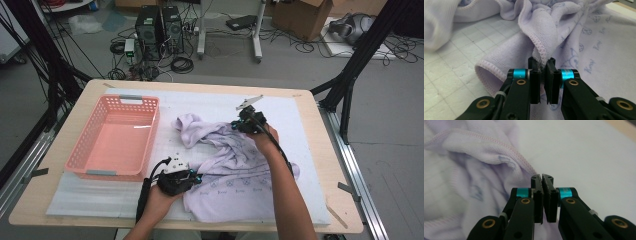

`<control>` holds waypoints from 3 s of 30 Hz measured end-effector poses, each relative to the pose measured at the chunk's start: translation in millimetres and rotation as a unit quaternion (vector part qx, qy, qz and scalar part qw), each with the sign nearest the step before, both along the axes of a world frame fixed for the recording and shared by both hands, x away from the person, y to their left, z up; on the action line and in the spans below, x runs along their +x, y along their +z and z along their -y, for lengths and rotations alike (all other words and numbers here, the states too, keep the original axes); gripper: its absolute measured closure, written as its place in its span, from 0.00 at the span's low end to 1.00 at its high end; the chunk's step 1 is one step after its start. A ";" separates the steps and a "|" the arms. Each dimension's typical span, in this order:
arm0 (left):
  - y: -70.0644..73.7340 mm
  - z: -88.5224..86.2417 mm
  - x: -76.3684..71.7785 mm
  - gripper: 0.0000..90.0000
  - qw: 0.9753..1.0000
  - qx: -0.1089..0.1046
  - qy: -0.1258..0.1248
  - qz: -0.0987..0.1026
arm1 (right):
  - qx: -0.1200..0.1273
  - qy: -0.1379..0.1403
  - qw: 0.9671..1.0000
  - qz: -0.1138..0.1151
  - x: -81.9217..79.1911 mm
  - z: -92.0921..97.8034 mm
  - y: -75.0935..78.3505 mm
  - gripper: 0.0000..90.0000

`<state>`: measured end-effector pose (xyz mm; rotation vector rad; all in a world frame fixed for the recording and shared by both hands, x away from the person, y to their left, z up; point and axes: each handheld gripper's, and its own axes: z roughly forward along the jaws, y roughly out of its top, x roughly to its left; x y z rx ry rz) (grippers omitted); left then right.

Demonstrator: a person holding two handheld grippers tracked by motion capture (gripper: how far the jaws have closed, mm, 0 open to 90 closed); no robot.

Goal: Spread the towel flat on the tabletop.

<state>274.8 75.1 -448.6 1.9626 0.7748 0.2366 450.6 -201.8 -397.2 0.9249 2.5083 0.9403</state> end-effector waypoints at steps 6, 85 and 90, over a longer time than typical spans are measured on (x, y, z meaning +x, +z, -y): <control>-0.1 1.7 -0.7 0.93 1.000 0.002 0.000 0.001 | -0.003 -0.098 0.995 0.028 -11.8 57.6 8.8 0.97; 24.4 7.6 142.2 0.60 0.987 0.025 0.161 -0.003 | 0.115 -0.054 0.992 0.001 -20.1 46.2 -8.4 0.53; 29.9 18.9 146.6 0.57 0.989 0.041 0.144 0.001 | 0.038 -0.089 0.994 0.053 -7.5 31.1 -11.1 0.96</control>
